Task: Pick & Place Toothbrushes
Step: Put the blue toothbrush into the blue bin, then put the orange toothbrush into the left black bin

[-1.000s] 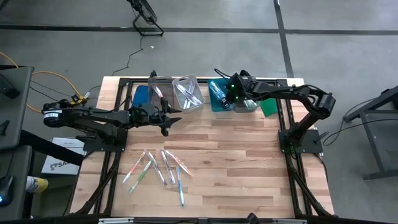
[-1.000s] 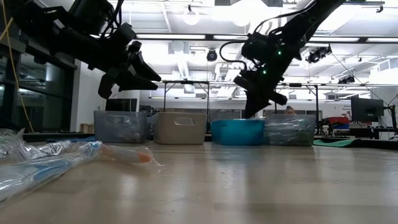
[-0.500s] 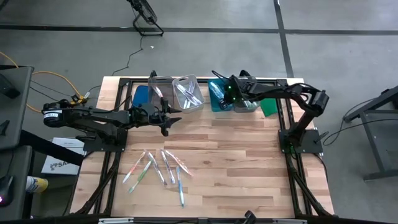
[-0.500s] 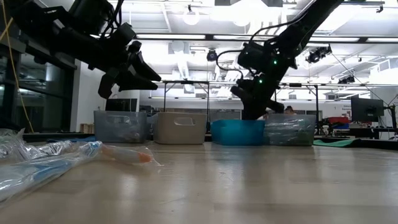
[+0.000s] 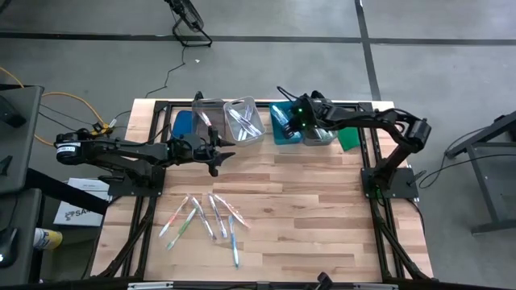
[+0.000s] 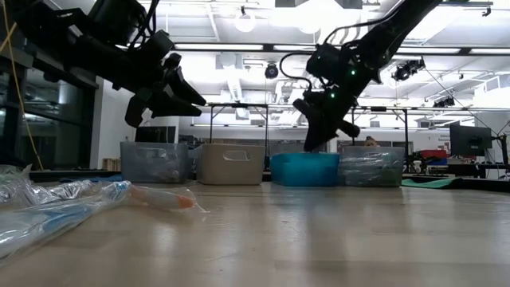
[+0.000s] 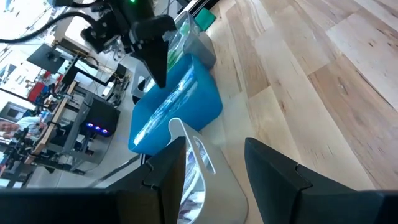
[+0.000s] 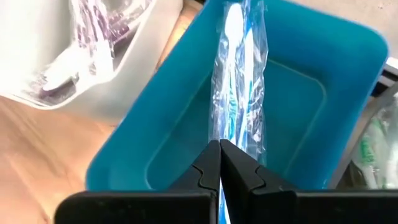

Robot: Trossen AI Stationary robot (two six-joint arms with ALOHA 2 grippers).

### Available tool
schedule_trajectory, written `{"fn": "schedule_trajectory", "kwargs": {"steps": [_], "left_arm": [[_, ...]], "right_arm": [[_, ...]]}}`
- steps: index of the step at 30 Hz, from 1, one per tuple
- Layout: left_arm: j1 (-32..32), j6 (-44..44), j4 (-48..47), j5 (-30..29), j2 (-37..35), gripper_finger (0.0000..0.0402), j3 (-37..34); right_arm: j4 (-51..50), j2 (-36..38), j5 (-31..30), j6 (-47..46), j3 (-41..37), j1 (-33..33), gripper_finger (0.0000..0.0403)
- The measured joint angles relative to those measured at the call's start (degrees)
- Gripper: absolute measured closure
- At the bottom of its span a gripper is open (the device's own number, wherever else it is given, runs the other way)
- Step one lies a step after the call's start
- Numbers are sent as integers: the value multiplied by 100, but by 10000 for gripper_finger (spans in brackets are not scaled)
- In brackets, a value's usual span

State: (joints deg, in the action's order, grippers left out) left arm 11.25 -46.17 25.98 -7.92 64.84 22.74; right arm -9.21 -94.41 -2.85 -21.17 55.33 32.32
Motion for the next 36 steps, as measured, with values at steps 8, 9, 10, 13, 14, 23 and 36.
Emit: {"fn": "schedule_trajectory", "kwargs": {"steps": [8,9,10,13,14,23,36], "left_arm": [[1,-4,2,0,0,243,0],[0,-9,2,-2,0,243,0],[0,-9,2,0,0,243,0],[0,-11,2,-1,0,243,0],[0,-11,2,-2,0,243,0],[0,-24,4,-2,0,243,0],[0,-7,-2,0,0,243,0]], "right_arm": [[-438,456,3,-1,0,-230,401],[-506,521,7,0,0,-281,401],[-638,592,13,0,0,-335,401],[-877,773,11,0,0,-546,401],[-970,834,-8,0,0,-621,401],[-1380,1340,-22,47,0,-1255,401],[-2451,1485,-1301,-438,-107,-2415,401]]}}
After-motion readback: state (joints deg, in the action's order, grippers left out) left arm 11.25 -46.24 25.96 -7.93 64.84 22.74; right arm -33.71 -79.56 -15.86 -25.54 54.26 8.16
